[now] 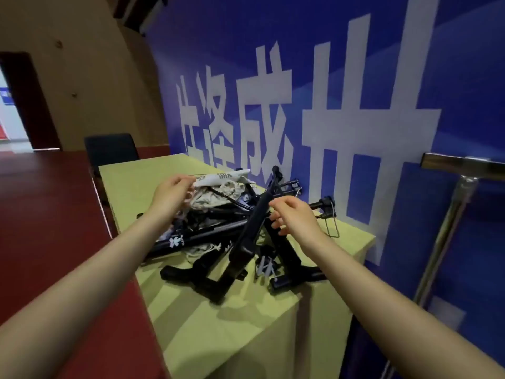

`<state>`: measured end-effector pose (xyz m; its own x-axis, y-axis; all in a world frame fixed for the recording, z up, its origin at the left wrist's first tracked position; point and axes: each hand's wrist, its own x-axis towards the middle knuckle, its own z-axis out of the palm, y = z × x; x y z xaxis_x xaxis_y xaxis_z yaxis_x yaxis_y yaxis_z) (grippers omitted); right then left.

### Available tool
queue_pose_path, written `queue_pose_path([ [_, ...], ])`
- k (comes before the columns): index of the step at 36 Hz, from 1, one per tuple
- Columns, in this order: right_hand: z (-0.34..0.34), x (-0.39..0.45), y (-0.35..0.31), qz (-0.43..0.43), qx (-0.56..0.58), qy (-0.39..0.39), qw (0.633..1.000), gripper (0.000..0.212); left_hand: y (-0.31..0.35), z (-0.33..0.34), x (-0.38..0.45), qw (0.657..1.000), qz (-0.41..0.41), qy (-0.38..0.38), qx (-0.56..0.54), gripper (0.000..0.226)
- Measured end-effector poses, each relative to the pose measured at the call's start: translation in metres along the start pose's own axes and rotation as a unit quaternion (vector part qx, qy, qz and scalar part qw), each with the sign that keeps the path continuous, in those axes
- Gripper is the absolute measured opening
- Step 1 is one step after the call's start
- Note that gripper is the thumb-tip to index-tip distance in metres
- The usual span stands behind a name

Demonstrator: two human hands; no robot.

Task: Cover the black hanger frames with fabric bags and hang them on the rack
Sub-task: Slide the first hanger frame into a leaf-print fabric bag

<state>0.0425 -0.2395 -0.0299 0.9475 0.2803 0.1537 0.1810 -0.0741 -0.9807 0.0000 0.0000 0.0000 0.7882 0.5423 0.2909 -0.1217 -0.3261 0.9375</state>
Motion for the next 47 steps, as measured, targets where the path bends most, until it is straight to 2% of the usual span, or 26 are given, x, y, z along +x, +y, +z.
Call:
queue_pose_path([
  [3,0.013,-0.002,-0.002,0.033,-0.031,-0.009,0.999,0.024,-0.013,-0.002,-0.001,0.999,-0.002,-0.001,0.032,0.015],
  [7,0.032,-0.001,-0.001,0.087,-0.086,-0.016,0.992,0.037,-0.027,0.008,-0.01,0.998,-0.013,-0.049,0.044,0.015],
  [11,0.045,-0.002,-0.004,0.166,-0.04,-0.06,0.984,0.026,-0.046,0.025,-0.02,0.995,-0.042,-0.084,0.013,0.012],
  [13,0.052,0.001,-0.003,0.193,-0.012,-0.065,0.979,0.034,-0.054,0.031,-0.021,0.995,-0.054,-0.089,0.002,0.013],
  [19,0.06,0.008,0.006,0.185,-0.005,-0.033,0.982,0.018,-0.061,0.032,-0.02,0.996,-0.04,-0.085,-0.002,0.016],
  [21,0.059,0.012,0.01,0.181,-0.036,-0.016,0.983,0.009,-0.061,0.029,-0.017,0.997,-0.021,-0.08,0.004,0.016],
  [24,0.054,0.014,0.016,0.165,-0.076,-0.006,0.983,0.006,-0.055,0.022,-0.012,0.994,0.078,-0.037,0.072,0.017],
  [27,0.049,0.017,0.019,0.155,-0.11,-0.017,0.982,0.017,-0.047,0.012,0.001,0.968,0.184,0.052,0.16,0.017],
  [29,0.046,0.02,0.017,0.147,-0.136,-0.027,0.979,0.02,-0.046,0.005,0.018,0.942,0.201,0.108,0.246,0.032],
  [31,0.043,0.022,0.016,0.145,-0.147,-0.034,0.978,0.02,-0.047,-0.001,0.037,0.928,0.16,0.12,0.313,0.061],
  [33,0.039,0.025,0.016,0.141,-0.149,-0.041,0.978,0.017,-0.051,-0.004,0.055,0.929,0.065,0.086,0.355,0.078],
  [34,0.038,0.026,0.017,0.137,-0.151,-0.047,0.978,0.016,-0.054,-0.005,0.061,0.925,0.024,0.058,0.375,0.074],
  [36,0.033,0.03,0.017,0.128,-0.174,-0.051,0.975,0.021,-0.054,-0.006,0.069,0.912,0.011,-0.004,0.409,0.045],
  [38,0.029,0.034,0.017,0.113,-0.208,-0.039,0.971,0.024,-0.051,-0.004,0.073,0.922,0.06,-0.017,0.383,0.03],
  [42,0.023,0.045,0.018,0.093,-0.266,-0.032,0.959,0.036,-0.01,0.01,0.067,0.98,0.137,0.015,0.147,0.026],
  [47,0.023,0.055,0.015,0.065,-0.307,-0.018,0.949,0.034,0.063,0.029,0.061,0.986,0.145,-0.014,-0.079,0.019],
])
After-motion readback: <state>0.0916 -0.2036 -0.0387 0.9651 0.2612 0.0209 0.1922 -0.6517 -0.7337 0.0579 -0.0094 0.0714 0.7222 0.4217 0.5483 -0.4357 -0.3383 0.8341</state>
